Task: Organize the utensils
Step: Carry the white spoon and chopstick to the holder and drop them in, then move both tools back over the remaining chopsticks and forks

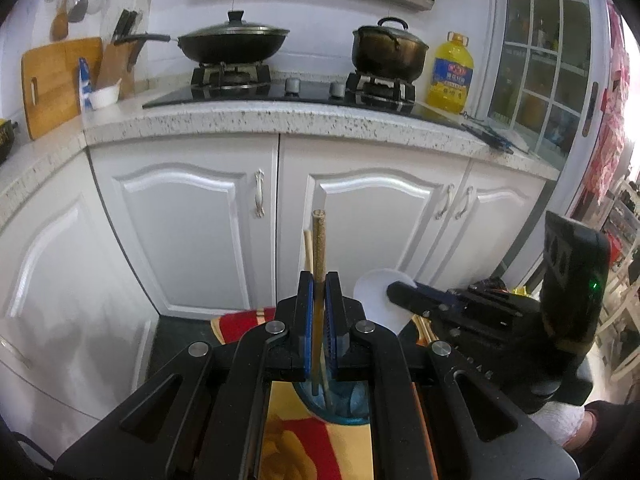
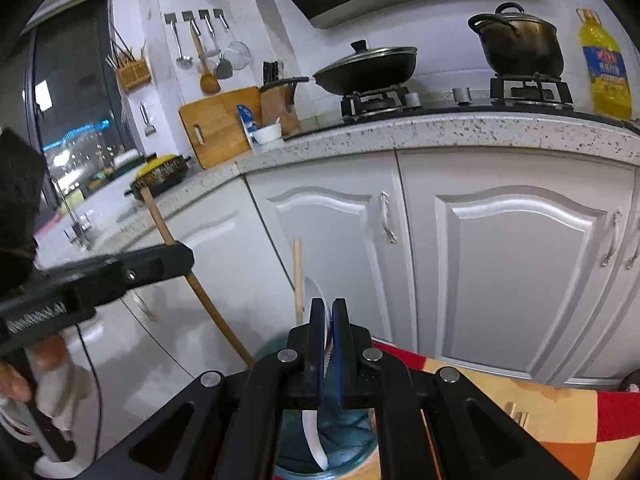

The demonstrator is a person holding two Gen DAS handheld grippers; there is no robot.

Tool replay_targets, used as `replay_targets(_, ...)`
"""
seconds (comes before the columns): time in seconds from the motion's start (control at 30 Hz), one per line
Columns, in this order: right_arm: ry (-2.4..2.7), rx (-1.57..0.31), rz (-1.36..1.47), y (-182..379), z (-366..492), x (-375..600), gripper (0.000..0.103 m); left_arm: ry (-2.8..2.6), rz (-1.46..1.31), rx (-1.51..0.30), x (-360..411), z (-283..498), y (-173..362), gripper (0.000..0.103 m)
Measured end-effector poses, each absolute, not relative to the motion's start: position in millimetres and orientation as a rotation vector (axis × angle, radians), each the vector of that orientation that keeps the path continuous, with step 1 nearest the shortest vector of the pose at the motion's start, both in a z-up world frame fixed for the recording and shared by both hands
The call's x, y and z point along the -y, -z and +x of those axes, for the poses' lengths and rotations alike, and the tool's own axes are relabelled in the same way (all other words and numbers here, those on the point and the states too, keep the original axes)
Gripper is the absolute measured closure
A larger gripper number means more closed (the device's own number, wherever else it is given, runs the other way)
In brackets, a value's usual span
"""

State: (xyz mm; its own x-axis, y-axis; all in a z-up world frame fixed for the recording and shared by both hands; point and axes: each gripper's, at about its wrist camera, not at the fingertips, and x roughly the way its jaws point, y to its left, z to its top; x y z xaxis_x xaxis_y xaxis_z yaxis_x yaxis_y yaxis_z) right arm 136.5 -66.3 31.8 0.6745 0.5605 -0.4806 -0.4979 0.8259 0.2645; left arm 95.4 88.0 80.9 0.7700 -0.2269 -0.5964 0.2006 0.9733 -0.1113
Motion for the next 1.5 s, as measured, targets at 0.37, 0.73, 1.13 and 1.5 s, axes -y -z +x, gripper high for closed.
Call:
replay_targets(0.37,-0.597,-0.687,0.04,3,113,78,0.1,0.221,-0.056,-0.709,-78,94,-50,0.099)
replay_targets(0.73,-0.58,-0.787,0.144,23,109,104,0.074,0.194,-0.074,-0.746,-76,88,-38,0.08)
replay_targets(1.13,-0.529,-0.771,0.152,8,88,125,0.069,0.131,-0.043,-0.733,-56,55,-36,0.052)
replay_targets(1.5,-0.42,-0.776,0.121,6,56,161,0.065,0.14,-0.007,-0.735,-15,26,-28,0.052)
